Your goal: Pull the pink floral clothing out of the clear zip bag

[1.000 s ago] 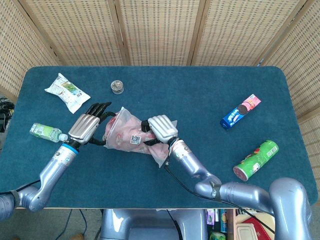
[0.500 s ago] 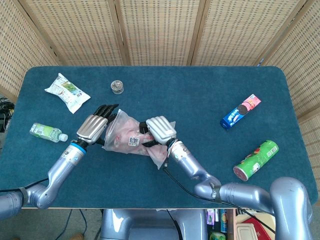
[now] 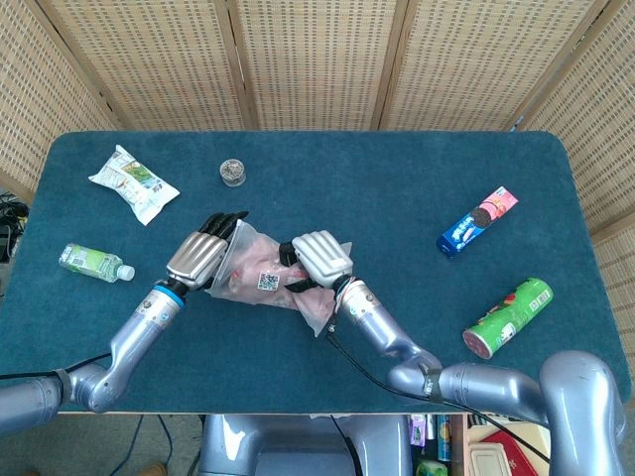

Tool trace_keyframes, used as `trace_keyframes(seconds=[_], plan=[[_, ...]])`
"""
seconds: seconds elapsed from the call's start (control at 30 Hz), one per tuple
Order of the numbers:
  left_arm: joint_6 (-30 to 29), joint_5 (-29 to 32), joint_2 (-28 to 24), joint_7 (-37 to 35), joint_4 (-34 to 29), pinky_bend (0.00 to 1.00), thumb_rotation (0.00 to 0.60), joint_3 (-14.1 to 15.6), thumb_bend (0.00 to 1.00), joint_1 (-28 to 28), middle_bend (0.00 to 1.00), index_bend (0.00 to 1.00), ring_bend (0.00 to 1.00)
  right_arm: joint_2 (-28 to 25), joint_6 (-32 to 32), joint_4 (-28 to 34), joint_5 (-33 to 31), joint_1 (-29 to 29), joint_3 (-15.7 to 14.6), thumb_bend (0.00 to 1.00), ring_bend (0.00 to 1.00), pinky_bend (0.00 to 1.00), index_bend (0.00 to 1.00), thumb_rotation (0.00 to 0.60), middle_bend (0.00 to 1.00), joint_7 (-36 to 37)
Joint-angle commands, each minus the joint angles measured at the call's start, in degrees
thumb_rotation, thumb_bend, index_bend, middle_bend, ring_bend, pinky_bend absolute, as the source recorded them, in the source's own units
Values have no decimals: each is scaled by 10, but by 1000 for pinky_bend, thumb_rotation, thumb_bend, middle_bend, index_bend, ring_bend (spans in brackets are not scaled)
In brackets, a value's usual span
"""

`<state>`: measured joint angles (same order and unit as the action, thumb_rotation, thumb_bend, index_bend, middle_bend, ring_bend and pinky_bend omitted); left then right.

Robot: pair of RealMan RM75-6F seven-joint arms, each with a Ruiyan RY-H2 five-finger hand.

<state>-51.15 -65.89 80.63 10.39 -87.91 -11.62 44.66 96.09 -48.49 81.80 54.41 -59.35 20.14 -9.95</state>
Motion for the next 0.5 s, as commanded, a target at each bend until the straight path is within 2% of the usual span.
trace_keyframes(seconds=[0.03, 0.5], plan=[[1, 2, 6, 4, 7, 0, 600, -2, 550, 6, 0, 637, 0, 0, 0, -1, -1, 2, -2, 808, 573, 478, 611, 600, 685, 1], [20, -2, 32, 1, 40, 0, 600, -1, 551, 30, 0, 660, 0, -11, -7, 6, 6, 23, -15, 846, 573, 479, 611, 600, 677, 21]])
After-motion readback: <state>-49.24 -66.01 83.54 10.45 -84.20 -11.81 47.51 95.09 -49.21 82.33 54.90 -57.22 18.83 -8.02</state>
